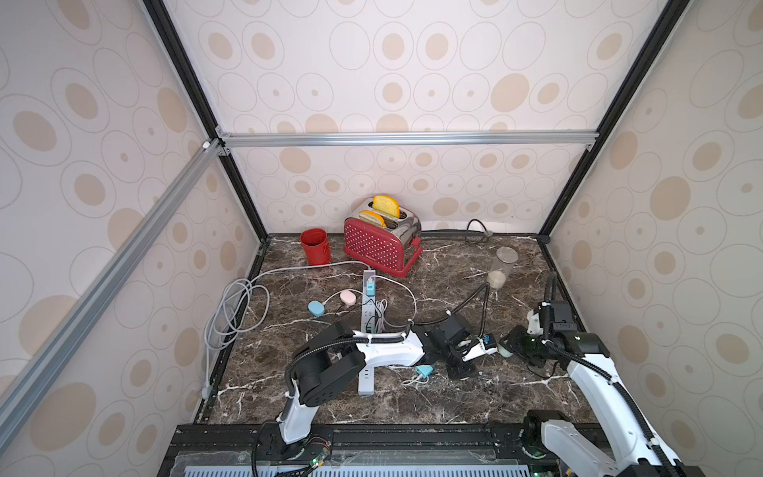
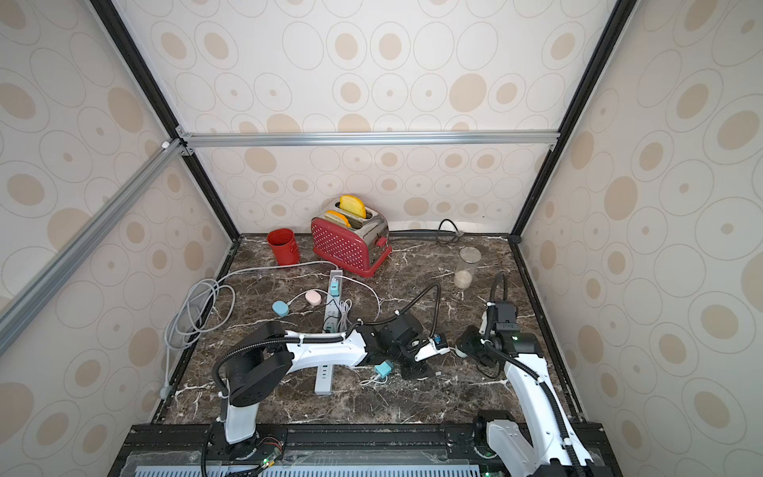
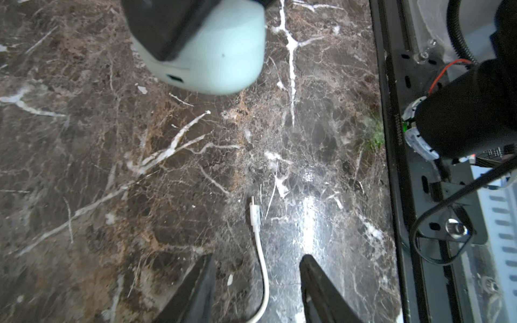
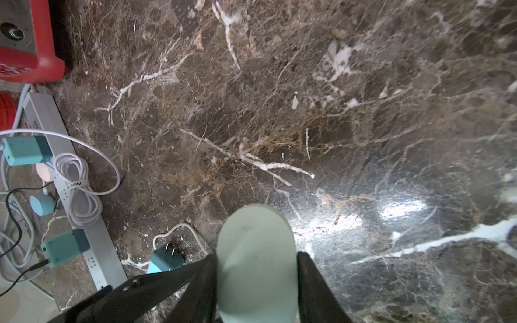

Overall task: Charge the bluetooth headset
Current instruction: Pick up the charging cable from the center of the board.

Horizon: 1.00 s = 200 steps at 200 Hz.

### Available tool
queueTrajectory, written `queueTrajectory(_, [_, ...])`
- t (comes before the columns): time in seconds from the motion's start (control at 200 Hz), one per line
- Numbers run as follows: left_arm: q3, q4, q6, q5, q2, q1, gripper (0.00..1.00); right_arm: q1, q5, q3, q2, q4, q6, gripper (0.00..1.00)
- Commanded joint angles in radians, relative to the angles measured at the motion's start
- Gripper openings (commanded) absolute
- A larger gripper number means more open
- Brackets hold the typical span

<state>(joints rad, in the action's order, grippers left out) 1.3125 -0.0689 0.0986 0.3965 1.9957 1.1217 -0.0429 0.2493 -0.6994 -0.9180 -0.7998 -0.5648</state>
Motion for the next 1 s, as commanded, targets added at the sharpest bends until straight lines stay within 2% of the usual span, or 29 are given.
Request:
queueTrajectory(0.0, [0.055,0.013,-0.039,0.015,0.036,0.01,0.47,-0.015,0.021,0.021,0.018,-0.019,-0.027,0.25])
queueTrajectory(0.2, [0.079,0.06,-0.083,0.004,0.096,0.017,0.35,-0.046,0.033,0.022,0.027,-0.026,-0.014,0.25])
queueTrajectory(0.366, [0.081,0.069,-0.11,-0.047,0.122,0.026,0.3,-0.068,0.039,0.027,0.037,-0.03,-0.005,0.25])
queueTrajectory(0.531, [0.09,0.069,-0.15,-0.033,0.137,0.028,0.28,-0.097,0.061,0.034,0.036,-0.025,0.004,0.25])
queueTrajectory(0.756, [0.087,0.073,-0.139,-0.039,0.141,0.046,0.24,-0.114,0.065,0.037,0.04,-0.021,0.013,0.25])
queueTrajectory(0.996, [0.056,0.065,-0.16,-0.074,0.136,0.059,0.24,-0.121,0.076,0.037,0.039,-0.015,0.018,0.24])
